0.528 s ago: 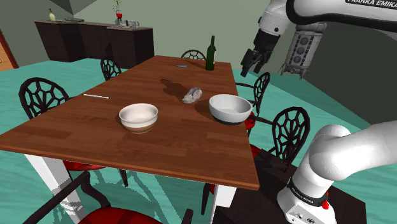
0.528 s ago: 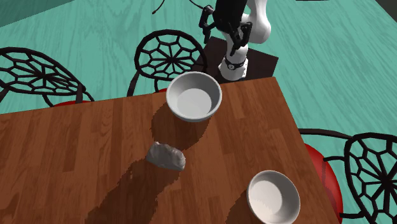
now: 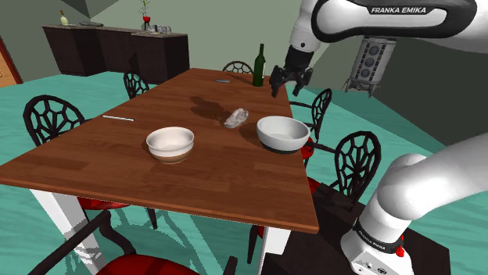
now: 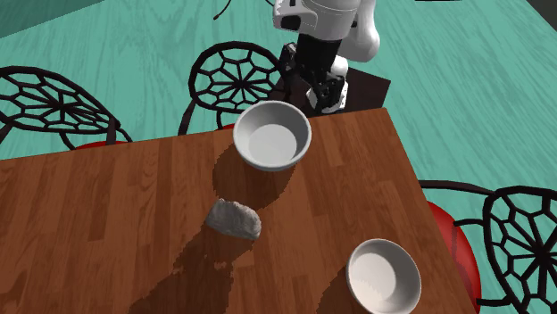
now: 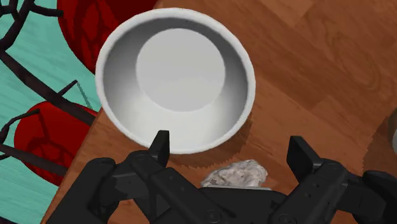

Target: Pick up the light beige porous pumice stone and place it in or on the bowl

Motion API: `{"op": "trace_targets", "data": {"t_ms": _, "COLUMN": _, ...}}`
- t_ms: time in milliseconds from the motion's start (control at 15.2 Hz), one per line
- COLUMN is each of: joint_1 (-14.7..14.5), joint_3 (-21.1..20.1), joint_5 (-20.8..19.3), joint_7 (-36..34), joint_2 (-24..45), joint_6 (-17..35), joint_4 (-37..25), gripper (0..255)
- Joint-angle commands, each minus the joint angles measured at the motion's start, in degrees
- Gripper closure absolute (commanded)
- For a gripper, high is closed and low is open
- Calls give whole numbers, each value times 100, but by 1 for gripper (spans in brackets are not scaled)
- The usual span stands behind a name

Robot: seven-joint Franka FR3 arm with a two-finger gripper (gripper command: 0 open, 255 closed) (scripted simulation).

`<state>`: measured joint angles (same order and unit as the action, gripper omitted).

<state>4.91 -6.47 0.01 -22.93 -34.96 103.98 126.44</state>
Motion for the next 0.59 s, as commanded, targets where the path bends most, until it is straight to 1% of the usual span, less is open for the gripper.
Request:
{"op": "trace_targets", "data": {"t_ms": 0, "joint_1": 141, "joint_3": -173, "joint_5": 29, "joint_7": -557, "joint_2": 458, "joint_6": 175, "joint_4": -249, "gripper": 0}}
{"op": "trace_targets", "data": {"t_ms": 264, "joint_1": 407, "joint_3": -433, "joint_5": -14, "joint_7": -1575, "joint_2": 1343, "joint_6": 480, "joint_4": -743, "gripper": 0}}
{"op": "trace_targets", "data": {"t_ms": 528, "joint_1": 623, "joint_3": -601, "joint_5": -145, "joint_7": -2577, "joint_2": 2246, "joint_6": 679, "joint_4": -1347, "gripper": 0}}
